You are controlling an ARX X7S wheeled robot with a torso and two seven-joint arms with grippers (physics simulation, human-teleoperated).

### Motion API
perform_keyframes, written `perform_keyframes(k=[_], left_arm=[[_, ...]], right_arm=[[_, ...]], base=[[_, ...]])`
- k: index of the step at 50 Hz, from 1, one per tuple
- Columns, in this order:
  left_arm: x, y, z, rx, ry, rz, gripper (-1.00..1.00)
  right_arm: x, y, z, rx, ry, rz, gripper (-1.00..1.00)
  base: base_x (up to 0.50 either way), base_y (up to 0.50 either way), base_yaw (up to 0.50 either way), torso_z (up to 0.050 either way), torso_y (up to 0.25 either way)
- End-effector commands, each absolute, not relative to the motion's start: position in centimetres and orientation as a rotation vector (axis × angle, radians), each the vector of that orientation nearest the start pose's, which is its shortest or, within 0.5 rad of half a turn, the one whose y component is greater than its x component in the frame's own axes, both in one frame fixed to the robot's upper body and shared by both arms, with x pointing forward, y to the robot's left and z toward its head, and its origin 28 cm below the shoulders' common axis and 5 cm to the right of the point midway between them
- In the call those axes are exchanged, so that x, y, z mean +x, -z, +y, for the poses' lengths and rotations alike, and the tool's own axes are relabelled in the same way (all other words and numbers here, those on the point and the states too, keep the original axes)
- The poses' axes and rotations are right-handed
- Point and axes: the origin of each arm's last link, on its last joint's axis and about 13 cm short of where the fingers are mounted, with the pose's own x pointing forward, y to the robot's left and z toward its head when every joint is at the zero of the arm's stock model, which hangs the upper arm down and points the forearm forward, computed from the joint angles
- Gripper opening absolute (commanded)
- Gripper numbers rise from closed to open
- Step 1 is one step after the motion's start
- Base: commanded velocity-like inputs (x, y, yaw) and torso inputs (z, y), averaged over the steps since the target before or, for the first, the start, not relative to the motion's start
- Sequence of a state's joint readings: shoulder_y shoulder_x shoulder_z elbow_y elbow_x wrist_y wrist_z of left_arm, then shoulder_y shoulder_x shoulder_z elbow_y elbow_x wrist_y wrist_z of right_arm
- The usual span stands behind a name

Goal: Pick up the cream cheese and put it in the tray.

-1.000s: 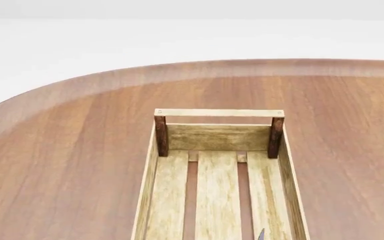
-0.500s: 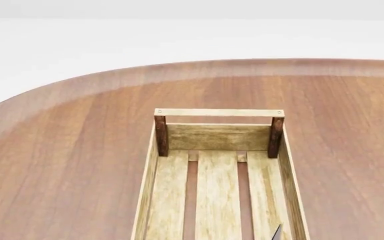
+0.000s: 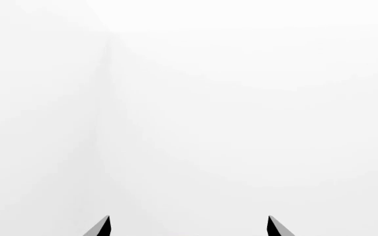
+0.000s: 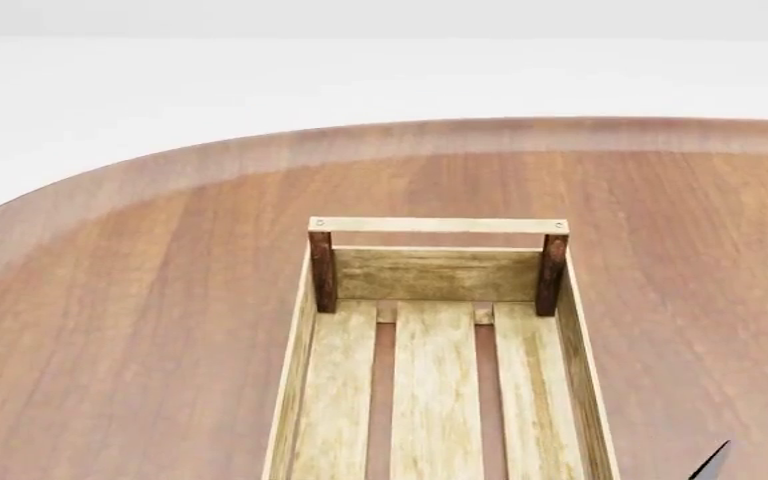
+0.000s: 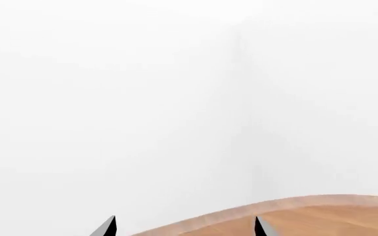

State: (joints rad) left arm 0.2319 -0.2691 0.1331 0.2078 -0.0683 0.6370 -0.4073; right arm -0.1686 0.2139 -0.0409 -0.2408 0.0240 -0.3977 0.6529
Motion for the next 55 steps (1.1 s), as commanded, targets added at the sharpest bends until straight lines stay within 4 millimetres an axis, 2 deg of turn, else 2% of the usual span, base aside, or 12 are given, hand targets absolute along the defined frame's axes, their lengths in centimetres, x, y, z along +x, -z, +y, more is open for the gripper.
perform_keyframes(k=[1, 7, 20, 38, 55], left_arm=[[15.7, -5.8, 23.0, -0.025, -0.166, -0.573, 1.0], [16.1, -5.7, 23.1, -0.031, -0.168, -0.546, 1.0], [16.8, -5.5, 23.2, -0.037, -0.172, -0.512, 1.0], [16.9, -5.5, 23.3, -0.043, -0.172, -0.513, 1.0], [16.8, -5.6, 23.3, -0.039, -0.179, -0.51, 1.0]], right_arm=[[17.8, -6.3, -14.2, 0.011, 0.689, -0.413, 1.0], [18.0, -6.5, -14.7, 0.023, 0.773, -0.351, 1.0], [18.9, -5.5, -16.1, 0.04, 0.88, -0.188, 1.0], [18.8, -5.2, -18.0, 0.06, 0.962, -0.109, 1.0], [17.8, -4.6, -19.4, 0.083, 1.035, -0.061, 1.0]], base=[[0.0, 0.0, 0.0, 0.0, 0.0], [0.0, 0.0, 0.0, 0.0, 0.0], [0.0, 0.0, 0.0, 0.0, 0.0], [0.0, 0.0, 0.0, 0.0, 0.0], [0.0, 0.0, 0.0, 0.0, 0.0]])
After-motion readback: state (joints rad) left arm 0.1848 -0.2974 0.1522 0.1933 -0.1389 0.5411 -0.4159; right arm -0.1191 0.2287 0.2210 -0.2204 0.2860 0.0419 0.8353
